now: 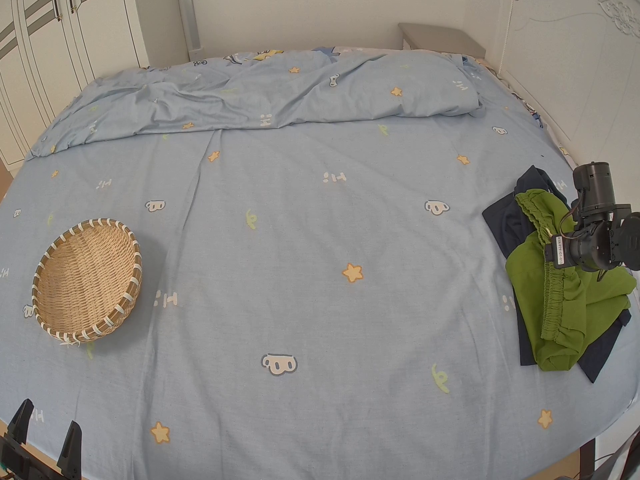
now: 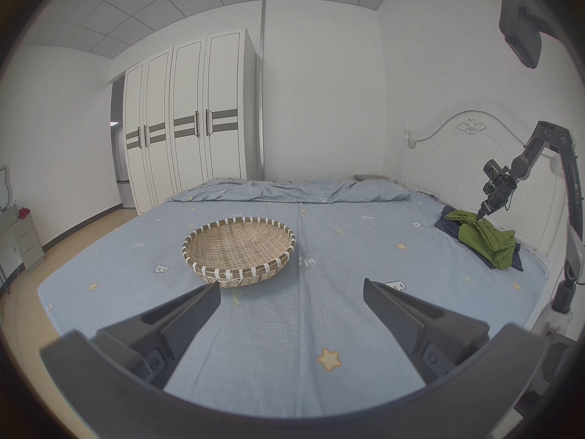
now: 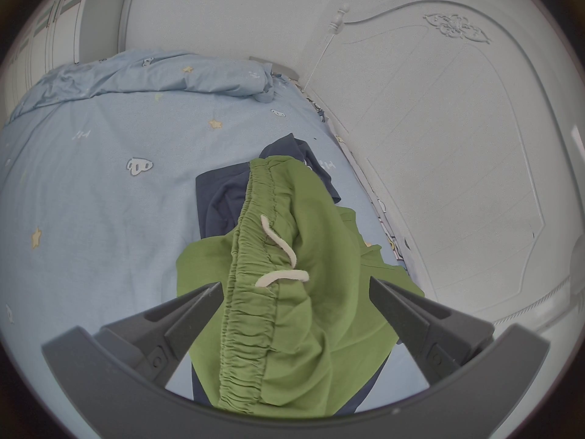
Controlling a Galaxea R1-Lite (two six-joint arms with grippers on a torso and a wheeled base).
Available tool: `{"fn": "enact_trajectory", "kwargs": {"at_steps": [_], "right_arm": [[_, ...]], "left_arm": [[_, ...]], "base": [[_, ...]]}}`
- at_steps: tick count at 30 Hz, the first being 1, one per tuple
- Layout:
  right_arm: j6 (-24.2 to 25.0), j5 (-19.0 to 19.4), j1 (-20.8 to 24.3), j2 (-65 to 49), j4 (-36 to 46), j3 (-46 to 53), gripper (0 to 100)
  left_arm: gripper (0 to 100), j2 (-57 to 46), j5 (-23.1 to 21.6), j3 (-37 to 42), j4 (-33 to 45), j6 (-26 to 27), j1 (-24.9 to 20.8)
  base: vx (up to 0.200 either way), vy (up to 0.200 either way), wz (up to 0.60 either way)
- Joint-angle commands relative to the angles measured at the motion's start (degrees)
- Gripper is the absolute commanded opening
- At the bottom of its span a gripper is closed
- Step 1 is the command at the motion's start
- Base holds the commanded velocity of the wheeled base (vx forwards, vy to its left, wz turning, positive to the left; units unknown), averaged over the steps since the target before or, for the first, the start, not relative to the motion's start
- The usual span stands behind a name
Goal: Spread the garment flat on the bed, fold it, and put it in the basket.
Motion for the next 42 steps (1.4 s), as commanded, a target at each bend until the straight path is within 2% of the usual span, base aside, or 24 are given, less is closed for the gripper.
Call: {"fn": "enact_trajectory", "kwargs": {"at_steps": [1, 8, 42], "right_arm": [[0.0, -0.4, 0.9, 2.4, -0.3, -0.9, 100], [0.2, -5.1, 3.2, 6.1, -0.6, -2.7, 100], [0.9, -7.0, -0.1, 9.5, 1.4, -6.1, 100]], "left_arm": [[100, -0.9, 0.0, 0.9, 0.0, -0.1, 0.0], [100, -0.9, 0.0, 0.9, 0.0, -0.1, 0.0], [100, -0.9, 0.0, 0.9, 0.0, 0.0, 0.0]], "base": [[0.000, 0.000, 0.00], [0.000, 0.000, 0.00], [0.000, 0.000, 0.00]]}}
